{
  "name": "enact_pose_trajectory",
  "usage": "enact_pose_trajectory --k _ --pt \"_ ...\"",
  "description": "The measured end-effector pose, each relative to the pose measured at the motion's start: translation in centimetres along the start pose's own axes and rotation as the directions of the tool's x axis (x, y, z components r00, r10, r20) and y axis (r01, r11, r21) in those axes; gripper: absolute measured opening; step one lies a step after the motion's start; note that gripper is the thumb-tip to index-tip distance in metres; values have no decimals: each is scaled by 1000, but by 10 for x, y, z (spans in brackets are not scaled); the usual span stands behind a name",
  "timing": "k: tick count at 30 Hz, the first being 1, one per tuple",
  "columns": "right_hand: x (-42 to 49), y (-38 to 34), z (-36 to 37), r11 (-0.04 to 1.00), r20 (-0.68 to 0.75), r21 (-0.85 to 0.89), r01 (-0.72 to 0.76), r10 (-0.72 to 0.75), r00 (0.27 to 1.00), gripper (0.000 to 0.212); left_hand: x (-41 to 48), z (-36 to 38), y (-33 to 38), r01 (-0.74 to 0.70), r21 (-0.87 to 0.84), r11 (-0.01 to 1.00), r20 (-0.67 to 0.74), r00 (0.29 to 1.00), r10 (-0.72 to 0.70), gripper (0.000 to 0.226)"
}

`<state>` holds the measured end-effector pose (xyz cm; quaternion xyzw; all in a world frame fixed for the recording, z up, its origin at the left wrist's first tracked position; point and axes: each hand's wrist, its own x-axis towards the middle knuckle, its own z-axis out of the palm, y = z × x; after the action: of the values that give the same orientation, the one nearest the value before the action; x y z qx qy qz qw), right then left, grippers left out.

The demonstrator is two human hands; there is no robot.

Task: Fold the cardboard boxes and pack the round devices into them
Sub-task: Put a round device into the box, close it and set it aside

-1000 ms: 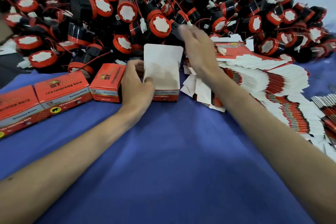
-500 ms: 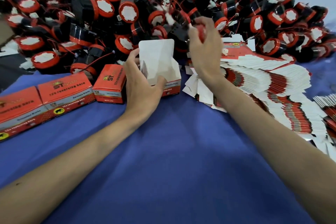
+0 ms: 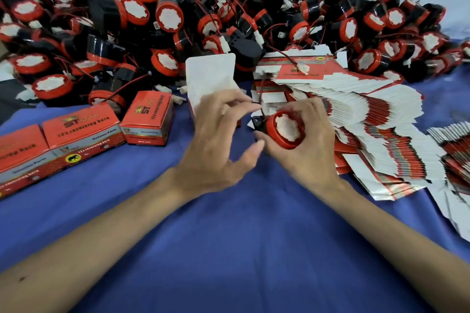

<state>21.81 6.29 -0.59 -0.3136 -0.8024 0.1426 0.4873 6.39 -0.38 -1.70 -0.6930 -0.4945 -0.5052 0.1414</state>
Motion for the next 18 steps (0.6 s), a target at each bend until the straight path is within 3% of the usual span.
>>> enact_pose_trajectory --k 3,5,8,14,18 --pt "-6 -2 0 991 36 134 14 -19 999 51 3 -1 1 138 -57 989 301 947 -115 72" --pt "-8 -2 2 983 88 178 53 -69 994 57 3 -1 1 174 -67 982 398 908 -133 86" --pt "-8 0 2 978 116 179 105 -127 985 59 3 2 0 222 -171 960 430 893 -130 103" --pt "-8 2 -1 962 -2 138 237 -239 971 52 4 4 -4 412 -318 854 545 816 -190 135" --pt "-10 5 -2 928 119 258 269 -307 944 57 1 -2 -5 361 -374 854 521 844 -128 115"
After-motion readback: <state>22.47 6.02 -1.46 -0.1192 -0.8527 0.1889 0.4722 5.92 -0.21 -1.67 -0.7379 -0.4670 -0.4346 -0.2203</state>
